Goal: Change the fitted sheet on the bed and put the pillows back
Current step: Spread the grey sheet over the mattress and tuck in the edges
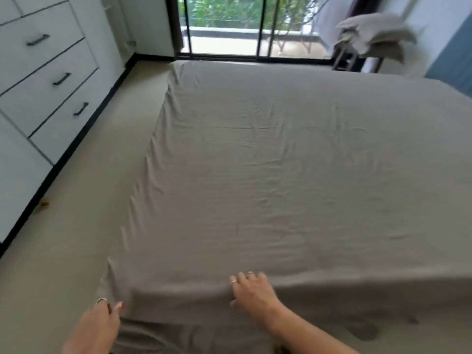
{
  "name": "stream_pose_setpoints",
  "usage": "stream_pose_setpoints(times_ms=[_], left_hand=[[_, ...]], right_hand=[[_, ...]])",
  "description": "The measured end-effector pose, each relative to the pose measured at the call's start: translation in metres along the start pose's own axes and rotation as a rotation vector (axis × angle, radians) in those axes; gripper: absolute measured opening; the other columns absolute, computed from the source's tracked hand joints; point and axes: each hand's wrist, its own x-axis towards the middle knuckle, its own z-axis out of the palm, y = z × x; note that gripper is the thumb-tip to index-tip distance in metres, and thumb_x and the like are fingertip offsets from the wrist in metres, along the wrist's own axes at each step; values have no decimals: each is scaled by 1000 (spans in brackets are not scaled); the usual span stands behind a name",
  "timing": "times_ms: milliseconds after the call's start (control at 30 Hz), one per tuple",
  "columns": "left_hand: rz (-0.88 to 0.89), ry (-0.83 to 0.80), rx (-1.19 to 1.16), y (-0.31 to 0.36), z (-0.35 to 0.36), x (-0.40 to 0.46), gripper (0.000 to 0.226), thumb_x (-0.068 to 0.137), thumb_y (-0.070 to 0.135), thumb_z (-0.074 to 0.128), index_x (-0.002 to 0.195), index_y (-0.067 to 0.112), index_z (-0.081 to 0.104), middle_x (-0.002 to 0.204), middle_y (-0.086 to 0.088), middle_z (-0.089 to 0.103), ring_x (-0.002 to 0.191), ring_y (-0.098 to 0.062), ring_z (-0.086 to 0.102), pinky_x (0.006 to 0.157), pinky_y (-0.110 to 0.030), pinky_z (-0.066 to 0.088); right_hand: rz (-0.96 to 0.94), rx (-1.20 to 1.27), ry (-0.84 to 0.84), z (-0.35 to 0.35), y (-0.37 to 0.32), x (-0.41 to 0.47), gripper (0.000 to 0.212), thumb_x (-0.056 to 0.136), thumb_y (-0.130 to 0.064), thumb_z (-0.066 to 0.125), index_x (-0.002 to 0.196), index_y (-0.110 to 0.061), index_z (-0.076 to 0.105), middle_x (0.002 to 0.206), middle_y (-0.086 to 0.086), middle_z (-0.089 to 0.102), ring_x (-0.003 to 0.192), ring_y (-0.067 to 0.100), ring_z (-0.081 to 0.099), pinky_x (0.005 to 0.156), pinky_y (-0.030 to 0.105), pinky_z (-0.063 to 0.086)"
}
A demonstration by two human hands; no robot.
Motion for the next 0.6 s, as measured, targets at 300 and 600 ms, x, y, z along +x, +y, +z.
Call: stream_pose_setpoints(times_ms=[300,600], left_hand=[[1093,-42,522,131,61,-51,66,11,41,96,64,10,70,59,-2,59,50,-23,62,33,-27,41],[1526,-41,508,159,102,-61,17,78,25,50,65,14,51,59,-4,46,59,-19,41,26,-18,32]], right_hand=[[471,-59,14,35,149,-98,53,10,-26,95,50,-12,63,42,8,50,34,24,52,34,32,38],[194,-159,67,35,182,-110,12,77,-22,68,89,-20,71,82,4,70,79,24,68,62,29,42]])
